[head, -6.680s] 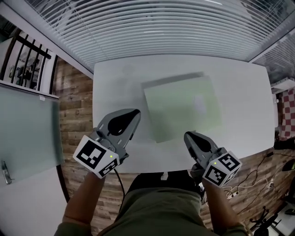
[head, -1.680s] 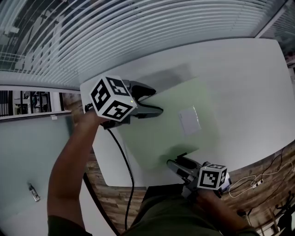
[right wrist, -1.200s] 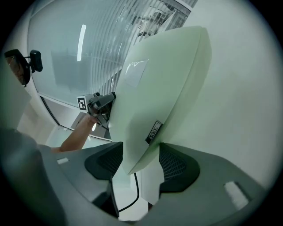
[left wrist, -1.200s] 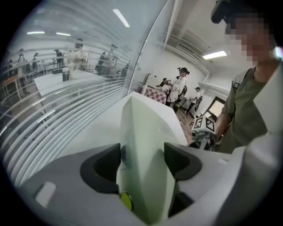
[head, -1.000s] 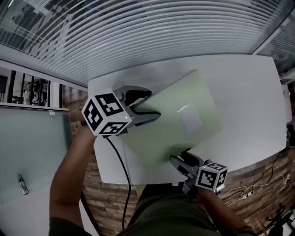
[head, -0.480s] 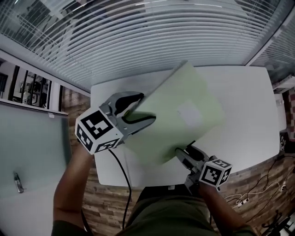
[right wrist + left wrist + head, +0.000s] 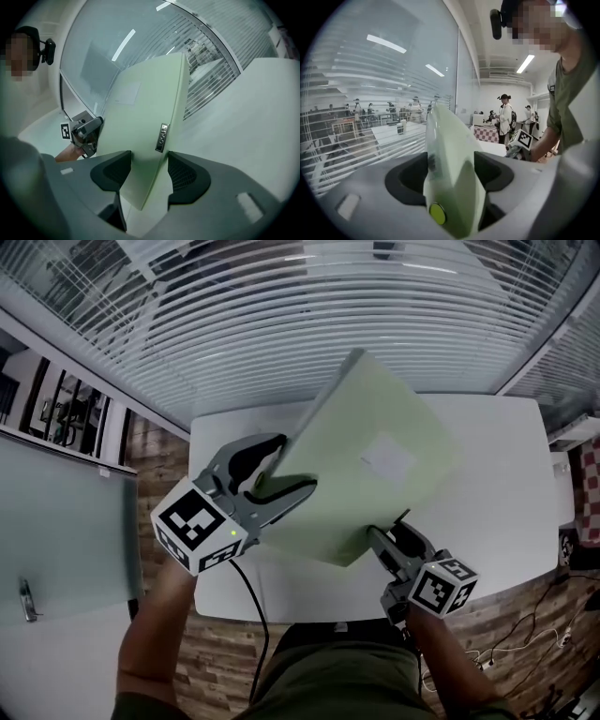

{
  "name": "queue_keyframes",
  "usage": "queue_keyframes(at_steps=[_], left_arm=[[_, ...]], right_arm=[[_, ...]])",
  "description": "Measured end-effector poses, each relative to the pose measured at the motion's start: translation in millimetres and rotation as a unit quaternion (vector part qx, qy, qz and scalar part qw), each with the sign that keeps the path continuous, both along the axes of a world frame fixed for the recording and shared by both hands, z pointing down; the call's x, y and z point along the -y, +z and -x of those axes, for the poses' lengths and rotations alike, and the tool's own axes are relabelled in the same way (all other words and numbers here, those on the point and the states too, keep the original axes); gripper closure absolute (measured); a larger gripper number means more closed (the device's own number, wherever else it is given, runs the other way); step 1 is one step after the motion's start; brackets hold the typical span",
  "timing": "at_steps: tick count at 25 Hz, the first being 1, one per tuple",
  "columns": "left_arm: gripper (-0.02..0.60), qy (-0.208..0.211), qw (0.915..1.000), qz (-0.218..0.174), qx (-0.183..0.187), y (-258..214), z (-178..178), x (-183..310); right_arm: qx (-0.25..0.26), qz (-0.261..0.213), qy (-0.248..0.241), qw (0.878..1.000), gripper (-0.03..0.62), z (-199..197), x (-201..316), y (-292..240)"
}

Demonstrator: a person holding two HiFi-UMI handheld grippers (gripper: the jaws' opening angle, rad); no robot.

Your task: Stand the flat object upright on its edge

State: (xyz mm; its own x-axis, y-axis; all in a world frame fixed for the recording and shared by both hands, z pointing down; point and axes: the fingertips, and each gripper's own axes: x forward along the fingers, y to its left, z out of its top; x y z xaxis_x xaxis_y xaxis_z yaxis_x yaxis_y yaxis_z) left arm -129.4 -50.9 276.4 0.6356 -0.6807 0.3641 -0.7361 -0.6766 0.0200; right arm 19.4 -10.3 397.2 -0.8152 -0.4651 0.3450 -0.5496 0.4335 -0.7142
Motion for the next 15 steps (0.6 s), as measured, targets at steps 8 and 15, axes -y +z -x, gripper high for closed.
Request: queue_keyframes(at_steps=[8,15], left_arm=[[0.295,-0.042,0.9980,-0.043,-0.020,-26.0,12.5,-4.8],[0.293,-0.078,0.9927,-0.044,-0.081,-16.6,8.2,-7.0]], right_arm=[[-0.032,-0.097,0.005,0.995,0.339,-1.9,21.7,-38.3],[-0.079,-0.173,0.003,0.982,0.339,-17.5,43.0,-43.7]])
